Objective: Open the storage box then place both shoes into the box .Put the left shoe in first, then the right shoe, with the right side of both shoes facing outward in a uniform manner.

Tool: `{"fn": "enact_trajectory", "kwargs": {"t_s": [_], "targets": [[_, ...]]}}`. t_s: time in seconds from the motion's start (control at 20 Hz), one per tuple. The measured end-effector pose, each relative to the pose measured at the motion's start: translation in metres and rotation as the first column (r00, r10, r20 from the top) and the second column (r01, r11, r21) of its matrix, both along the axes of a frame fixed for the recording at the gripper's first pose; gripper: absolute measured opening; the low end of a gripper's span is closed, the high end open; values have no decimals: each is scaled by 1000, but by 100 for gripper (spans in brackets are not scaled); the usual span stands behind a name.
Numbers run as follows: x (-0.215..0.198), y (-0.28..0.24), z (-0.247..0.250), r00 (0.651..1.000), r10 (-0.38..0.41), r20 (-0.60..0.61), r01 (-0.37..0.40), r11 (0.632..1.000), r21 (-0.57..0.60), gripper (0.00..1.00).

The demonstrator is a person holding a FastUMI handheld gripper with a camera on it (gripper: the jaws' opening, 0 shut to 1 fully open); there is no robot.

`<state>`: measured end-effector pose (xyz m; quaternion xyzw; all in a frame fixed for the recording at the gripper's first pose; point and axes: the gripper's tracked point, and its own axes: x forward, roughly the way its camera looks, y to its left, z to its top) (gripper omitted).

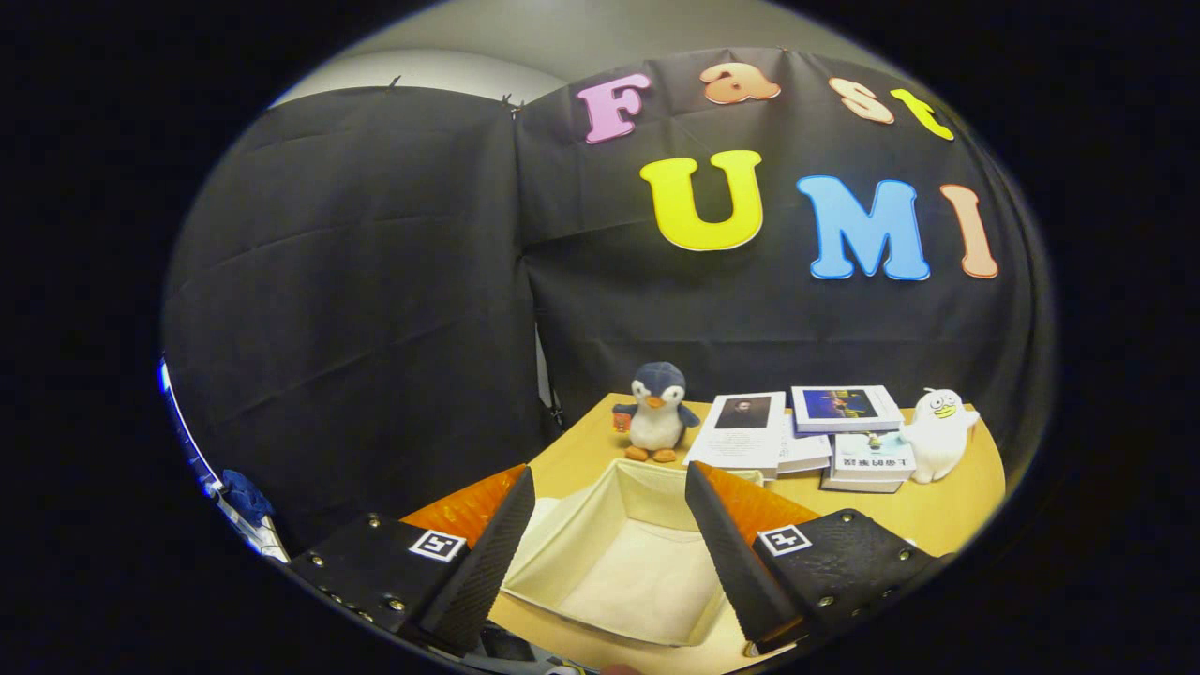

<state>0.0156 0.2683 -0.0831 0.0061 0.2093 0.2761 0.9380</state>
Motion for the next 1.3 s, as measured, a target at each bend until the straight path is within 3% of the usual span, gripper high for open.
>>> {"fn": "enact_trajectory", "kwargs": {"t_s": [0.65, 1.3], "targets": [[40, -152, -67, 974, -222, -53, 215, 970, -116, 98], [42, -215, -174, 914, -316, -256, 268, 941, -205, 98]]}}
